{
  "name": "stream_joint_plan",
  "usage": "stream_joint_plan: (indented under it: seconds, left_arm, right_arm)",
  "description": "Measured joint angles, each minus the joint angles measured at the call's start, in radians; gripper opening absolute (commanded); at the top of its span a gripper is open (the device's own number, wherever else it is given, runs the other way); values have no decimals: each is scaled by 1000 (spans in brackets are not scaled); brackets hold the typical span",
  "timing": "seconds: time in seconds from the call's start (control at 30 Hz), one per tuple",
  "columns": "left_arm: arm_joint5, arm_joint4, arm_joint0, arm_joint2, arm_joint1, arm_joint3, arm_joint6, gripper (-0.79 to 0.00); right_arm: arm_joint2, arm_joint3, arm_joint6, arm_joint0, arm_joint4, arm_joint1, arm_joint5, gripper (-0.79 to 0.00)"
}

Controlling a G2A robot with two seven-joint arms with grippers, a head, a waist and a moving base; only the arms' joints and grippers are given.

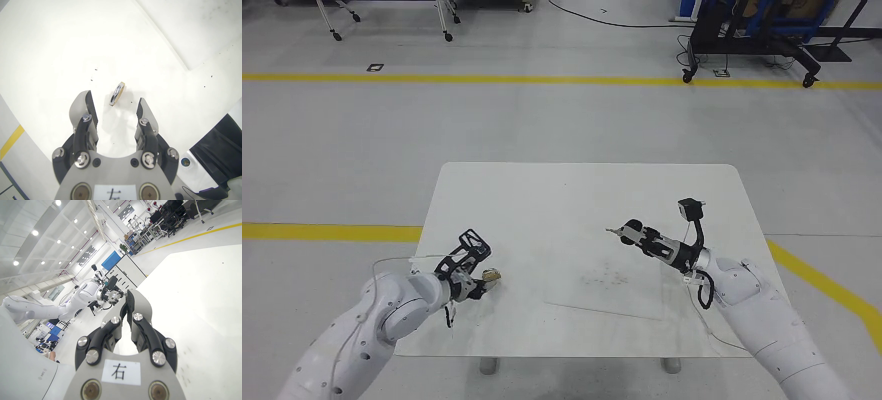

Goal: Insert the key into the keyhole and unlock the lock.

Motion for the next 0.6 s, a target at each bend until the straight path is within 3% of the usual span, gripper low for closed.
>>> stream_joint_plan:
  seconds: [0.1,0.27,0.4,0.6]
  left_arm:
    - [2,2,-21,17,-8,18,-2,-366]
    - [-4,-1,-51,47,-21,42,-6,-493]
    - [-2,-1,-63,60,-28,57,-9,-785]
    - [11,5,-67,61,-34,63,-12,-785]
  right_arm:
    - [0,0,0,0,0,0,0,-785]
    - [0,0,0,0,0,0,0,-785]
    - [0,0,0,0,0,0,0,-785]
    - [0,0,0,0,0,0,0,-785]
